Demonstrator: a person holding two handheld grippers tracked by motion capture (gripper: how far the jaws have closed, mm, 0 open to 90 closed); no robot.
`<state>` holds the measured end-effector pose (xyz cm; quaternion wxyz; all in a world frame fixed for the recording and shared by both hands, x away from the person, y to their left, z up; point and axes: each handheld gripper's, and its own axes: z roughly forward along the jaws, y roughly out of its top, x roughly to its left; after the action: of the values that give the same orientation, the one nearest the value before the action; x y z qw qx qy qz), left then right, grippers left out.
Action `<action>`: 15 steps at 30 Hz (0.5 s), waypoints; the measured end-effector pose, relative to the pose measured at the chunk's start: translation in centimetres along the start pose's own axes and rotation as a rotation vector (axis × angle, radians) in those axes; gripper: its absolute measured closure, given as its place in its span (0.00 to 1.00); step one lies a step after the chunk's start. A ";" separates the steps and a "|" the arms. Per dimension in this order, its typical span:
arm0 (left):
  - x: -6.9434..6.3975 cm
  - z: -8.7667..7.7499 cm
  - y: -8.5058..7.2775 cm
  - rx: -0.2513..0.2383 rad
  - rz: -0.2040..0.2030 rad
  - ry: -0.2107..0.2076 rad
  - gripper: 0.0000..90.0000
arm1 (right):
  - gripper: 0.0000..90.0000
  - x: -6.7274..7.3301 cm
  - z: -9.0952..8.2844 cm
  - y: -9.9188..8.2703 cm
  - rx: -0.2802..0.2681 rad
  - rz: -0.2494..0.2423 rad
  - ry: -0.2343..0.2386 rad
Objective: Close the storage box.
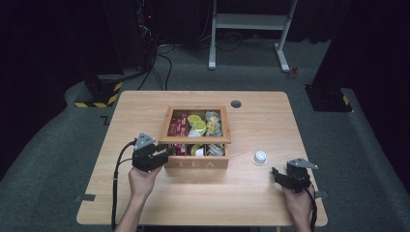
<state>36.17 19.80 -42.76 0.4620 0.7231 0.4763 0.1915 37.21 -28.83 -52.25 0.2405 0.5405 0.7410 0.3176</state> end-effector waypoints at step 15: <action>-0.3 0.4 -2.0 0.020 -0.004 -0.007 0.66 | 0.39 0.0 0.0 0.0 0.001 0.002 0.001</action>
<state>35.34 19.59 -44.58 0.4567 0.7276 0.4780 0.1832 37.20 -28.81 -52.25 0.2397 0.5412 0.7409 0.3175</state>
